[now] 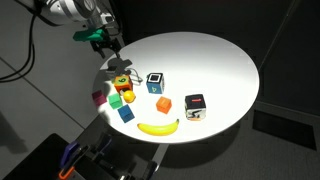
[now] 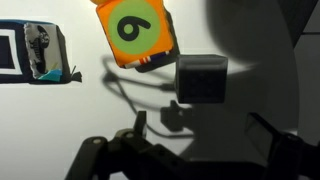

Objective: Pick up the gray block and put it on top of the light green block

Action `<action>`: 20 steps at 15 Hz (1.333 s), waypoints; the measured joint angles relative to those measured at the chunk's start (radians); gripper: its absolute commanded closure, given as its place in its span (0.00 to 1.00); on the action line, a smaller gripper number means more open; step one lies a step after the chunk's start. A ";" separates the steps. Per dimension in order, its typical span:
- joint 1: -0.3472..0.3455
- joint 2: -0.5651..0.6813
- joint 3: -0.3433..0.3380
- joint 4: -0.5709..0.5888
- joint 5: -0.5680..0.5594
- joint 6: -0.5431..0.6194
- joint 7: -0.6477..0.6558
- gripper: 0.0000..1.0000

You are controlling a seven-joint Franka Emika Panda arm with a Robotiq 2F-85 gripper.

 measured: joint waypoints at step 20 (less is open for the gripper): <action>-0.103 -0.370 0.069 -0.392 0.122 -0.070 -0.174 0.00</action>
